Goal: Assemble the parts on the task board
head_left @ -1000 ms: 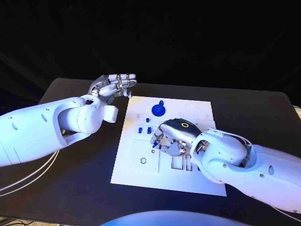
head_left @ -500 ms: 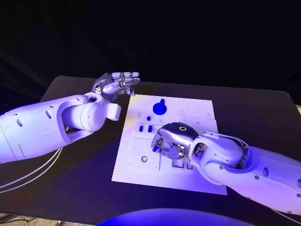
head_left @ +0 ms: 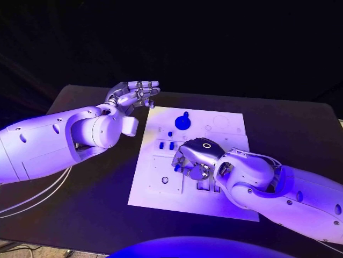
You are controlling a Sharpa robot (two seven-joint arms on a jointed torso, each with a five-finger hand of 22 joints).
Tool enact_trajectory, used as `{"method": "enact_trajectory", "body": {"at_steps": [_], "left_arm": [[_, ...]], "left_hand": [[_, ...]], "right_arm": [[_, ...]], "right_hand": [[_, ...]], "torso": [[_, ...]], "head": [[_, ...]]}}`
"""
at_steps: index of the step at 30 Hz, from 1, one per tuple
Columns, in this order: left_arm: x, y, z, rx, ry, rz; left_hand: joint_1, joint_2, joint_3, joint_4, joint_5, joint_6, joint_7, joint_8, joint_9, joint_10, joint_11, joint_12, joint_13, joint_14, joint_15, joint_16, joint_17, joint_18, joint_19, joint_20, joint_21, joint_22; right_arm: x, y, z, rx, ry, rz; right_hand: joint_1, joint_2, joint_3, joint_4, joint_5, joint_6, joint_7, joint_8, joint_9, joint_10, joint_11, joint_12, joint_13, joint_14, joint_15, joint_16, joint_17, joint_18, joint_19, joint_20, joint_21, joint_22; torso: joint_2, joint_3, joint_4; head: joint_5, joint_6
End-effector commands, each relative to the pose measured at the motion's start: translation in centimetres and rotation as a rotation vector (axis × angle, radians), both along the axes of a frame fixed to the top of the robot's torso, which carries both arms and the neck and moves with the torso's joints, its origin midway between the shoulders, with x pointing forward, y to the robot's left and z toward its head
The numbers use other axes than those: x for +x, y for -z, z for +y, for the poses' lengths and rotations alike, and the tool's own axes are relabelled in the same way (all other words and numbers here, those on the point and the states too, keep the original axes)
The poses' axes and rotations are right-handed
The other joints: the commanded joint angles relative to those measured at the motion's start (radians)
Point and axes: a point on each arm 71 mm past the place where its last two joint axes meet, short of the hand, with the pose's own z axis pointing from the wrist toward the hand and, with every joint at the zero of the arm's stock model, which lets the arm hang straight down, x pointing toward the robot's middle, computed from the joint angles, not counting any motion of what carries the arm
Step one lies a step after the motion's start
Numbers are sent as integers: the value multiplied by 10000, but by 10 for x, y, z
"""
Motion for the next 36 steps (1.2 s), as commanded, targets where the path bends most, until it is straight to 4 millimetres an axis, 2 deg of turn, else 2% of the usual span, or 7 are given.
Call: {"method": "enact_trajectory", "body": {"at_steps": [1,19,21,23,24,28,36], "left_arm": [[-1,-1,-3,-123,236,-47],[-1,-1,-4,-106,298,-27],[-1,-1,-4,-106,303,-25],[-1,-1,-4,-105,307,-25],[-1,-1,-4,-105,307,-24],[-1,-1,-4,-102,306,-22],[-1,-1,-4,-91,295,-4]], "left_hand": [[-72,3,-22,-67,27,7,51,50,-10,-65,-21,22,13,-103,4,1,-18,193,-79,-6,68,17],[-76,2,-21,-78,28,0,52,49,-11,-80,-19,27,12,-109,6,1,-22,193,-85,-5,69,21],[-76,2,-21,-78,28,0,52,49,-11,-80,-19,27,12,-109,6,1,-22,193,-85,-5,69,21],[-76,2,-21,-78,28,0,52,49,-11,-80,-19,27,12,-109,6,1,-22,193,-85,-5,69,21],[-76,2,-21,-78,28,0,52,49,-11,-80,-19,27,12,-109,6,1,-22,193,-85,-5,69,21],[-76,2,-21,-78,28,0,52,49,-11,-80,-19,27,12,-109,6,1,-22,193,-85,-5,69,21],[-76,9,-9,-107,31,-4,54,53,-10,-108,-15,40,9,-122,7,-1,-33,196,-99,-2,72,29]], "right_arm": [[0,3,1,-404,-14,-154],[-2,12,6,-1301,-105,-1],[-2,13,6,-1261,-90,-10],[-1,13,6,-1210,-65,-28],[-1,14,6,-1180,-48,-43],[-1,12,5,-865,40,-233],[-4,3,0,40,56,-749]], "right_hand": [[-33,47,43,-21,20,22,30,35,21,13,68,-59,8,327,-7,37,13,-107,14,62,26,8],[-167,28,9,-66,-93,-1,27,11,38,-24,77,-76,2,307,1,14,-47,-91,-39,78,-9,-37],[-282,-17,5,-60,-114,-227,106,-101,-7,-298,151,-119,-31,273,61,-54,-143,-68,-132,107,-98,-147],[-462,-163,7,-42,-159,-799,270,-128,-145,-977,302,-101,-41,185,217,-257,-394,14,-424,207,-402,-522],[-528,-223,-9,-34,-181,-1019,285,-137,-201,-1216,356,-103,-43,151,250,-343,-500,59,-566,245,-556,-709],[-727,-397,-300,-52,-487,-1813,131,-131,-405,-2009,503,-60,-23,-8,361,-730,-966,194,-974,376,-1045,-1263],[-682,-395,-399,-117,-464,-1910,153,-115,-416,-2123,521,-2,-9,-7,361,-762,-1027,197,-966,405,-1073,-1282]], "torso": [[0,-6,2],[-22,-4,-9],[-21,-6,-8],[-21,-6,-8],[-21,-6,-8],[-20,-2,-5],[-19,10,-18]], "head": [[23,-39],[47,-87],[45,-84],[45,-84],[45,-84],[46,-73],[38,-25]]}}
